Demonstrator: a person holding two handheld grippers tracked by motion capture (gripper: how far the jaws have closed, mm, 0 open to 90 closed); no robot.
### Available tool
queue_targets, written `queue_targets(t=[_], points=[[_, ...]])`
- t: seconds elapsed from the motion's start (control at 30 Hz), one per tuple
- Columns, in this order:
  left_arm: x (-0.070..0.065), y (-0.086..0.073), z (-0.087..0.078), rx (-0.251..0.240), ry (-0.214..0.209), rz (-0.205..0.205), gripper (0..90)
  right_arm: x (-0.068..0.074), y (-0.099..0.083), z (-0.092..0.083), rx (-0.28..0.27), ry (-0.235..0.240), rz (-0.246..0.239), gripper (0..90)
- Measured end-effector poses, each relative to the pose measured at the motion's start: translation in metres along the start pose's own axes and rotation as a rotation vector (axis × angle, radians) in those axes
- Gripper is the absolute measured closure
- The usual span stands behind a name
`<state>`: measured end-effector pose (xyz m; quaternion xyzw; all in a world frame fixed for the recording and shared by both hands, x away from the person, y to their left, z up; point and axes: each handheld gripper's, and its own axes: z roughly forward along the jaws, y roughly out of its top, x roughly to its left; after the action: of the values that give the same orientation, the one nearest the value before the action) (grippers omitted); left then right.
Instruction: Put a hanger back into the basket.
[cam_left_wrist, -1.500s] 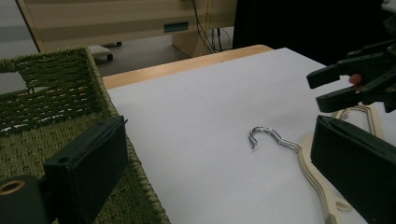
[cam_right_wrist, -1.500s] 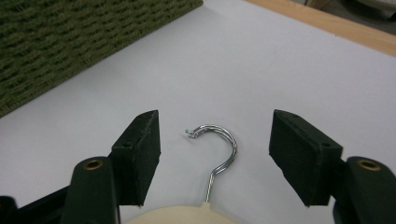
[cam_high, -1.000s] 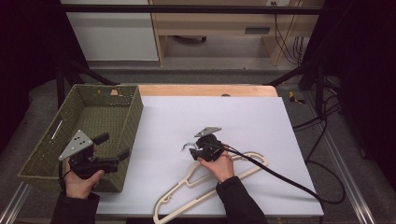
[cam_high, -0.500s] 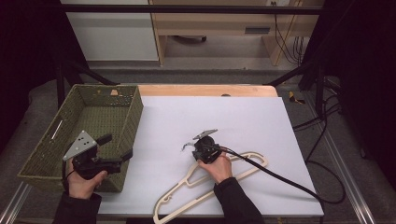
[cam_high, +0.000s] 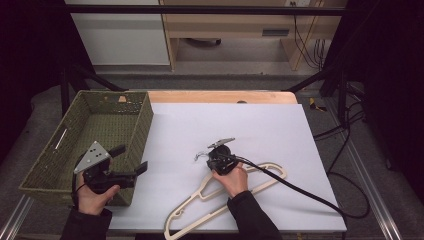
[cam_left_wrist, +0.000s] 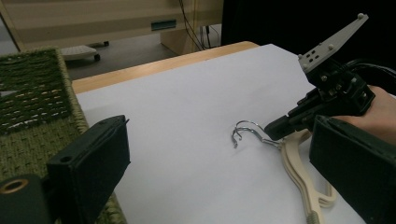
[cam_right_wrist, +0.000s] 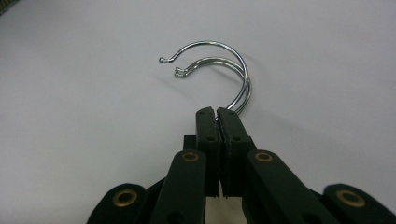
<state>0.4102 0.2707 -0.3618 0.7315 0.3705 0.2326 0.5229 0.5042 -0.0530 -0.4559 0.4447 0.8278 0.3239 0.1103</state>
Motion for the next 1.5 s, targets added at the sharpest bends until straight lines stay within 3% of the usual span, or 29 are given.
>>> queue_targets(t=[0.23, 0.37, 0.57, 0.83, 0.97, 1.1, 1.13, 1.2, 1.23, 1.37, 1.5], points=[[-0.019, 0.001, 0.008, 0.018, -0.048, 0.018, 6.2, 0.004, 0.001, -0.016, -0.050, -0.012, -0.008, 89.2], [-0.034, 0.000, 0.020, 0.047, -0.098, 0.016, 8.0, 0.004, 0.000, -0.026, -0.091, 0.000, -0.015, 89.2], [-0.062, -0.007, 0.054, 0.145, -0.160, 0.034, 10.6, 0.006, -0.003, -0.040, -0.135, 0.018, -0.017, 89.2], [-0.077, -0.022, 0.093, 0.261, -0.232, 0.019, 16.5, 0.007, -0.009, -0.053, -0.199, 0.020, -0.075, 89.2], [-0.087, -0.028, 0.122, 0.326, -0.284, 0.017, 24.3, 0.008, -0.010, -0.061, -0.228, 0.038, -0.088, 89.3], [-0.092, -0.030, 0.137, 0.357, -0.314, -0.003, 31.5, 0.008, -0.012, -0.064, -0.236, 0.041, -0.096, 89.3], [-0.094, -0.031, 0.145, 0.376, -0.328, -0.017, 39.5, 0.009, -0.012, -0.066, -0.237, 0.043, -0.093, 89.2], [-0.095, -0.031, 0.149, 0.387, -0.339, -0.024, 41.7, 0.009, -0.012, -0.067, -0.239, 0.046, -0.095, 89.3], [-0.096, -0.032, 0.152, 0.390, -0.346, -0.026, 47.5, 0.009, -0.012, -0.068, -0.242, 0.048, -0.099, 89.3], [-0.099, -0.033, 0.159, 0.429, -0.395, -0.055, 55.8, 0.010, -0.013, -0.070, -0.248, 0.051, -0.105, 89.2], [-0.101, -0.032, 0.161, 0.434, -0.426, -0.093, 69.7, 0.012, -0.014, -0.072, -0.251, 0.052, -0.114, 89.2]])
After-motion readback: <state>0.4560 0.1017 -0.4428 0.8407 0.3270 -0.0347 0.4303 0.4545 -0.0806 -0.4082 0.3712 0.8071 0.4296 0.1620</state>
